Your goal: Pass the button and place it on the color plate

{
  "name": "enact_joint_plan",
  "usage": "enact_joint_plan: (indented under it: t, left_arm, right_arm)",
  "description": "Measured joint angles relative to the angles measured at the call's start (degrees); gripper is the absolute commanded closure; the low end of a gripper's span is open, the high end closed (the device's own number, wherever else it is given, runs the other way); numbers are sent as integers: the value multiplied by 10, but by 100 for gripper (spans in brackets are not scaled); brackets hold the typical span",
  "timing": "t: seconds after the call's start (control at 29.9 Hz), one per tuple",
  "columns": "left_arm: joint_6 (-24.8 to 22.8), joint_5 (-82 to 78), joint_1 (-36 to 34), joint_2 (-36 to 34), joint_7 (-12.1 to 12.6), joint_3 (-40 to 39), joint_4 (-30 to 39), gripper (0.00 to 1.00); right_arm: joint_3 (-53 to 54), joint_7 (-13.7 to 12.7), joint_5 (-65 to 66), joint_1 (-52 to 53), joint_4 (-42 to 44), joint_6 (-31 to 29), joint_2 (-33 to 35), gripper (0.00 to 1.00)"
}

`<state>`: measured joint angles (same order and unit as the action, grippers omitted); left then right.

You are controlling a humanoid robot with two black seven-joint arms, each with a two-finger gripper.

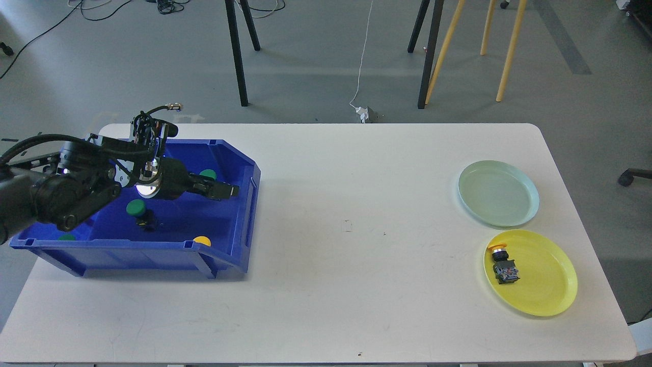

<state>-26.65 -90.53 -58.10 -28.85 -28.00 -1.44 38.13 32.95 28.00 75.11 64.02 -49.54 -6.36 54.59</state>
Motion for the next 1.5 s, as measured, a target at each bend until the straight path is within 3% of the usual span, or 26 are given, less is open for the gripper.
enact_joint_plan:
  t: [0.3, 0.67, 0.84, 1.14, 1.5]
  left_arm:
    - [0, 8, 1, -9, 0, 3, 3, 11]
    - [5, 11, -1, -8, 0, 0, -1, 12]
    - [20, 11, 3, 3, 0, 1, -11, 12]
    - [39, 9, 3, 55, 0, 7, -115, 11]
    - [42, 9, 10, 46, 0, 7, -117, 11]
  right_arm:
    - [-42, 0, -6, 8, -51, -46, 15, 26]
    - [-176, 0, -9, -100, -99, -14, 47, 26]
    - [-183, 0, -7, -133, -102, -10, 37, 26]
    - [-184, 0, -7, -146, -111, -7, 35, 26]
    - [-184, 0, -6, -148, -110, 3, 27, 26]
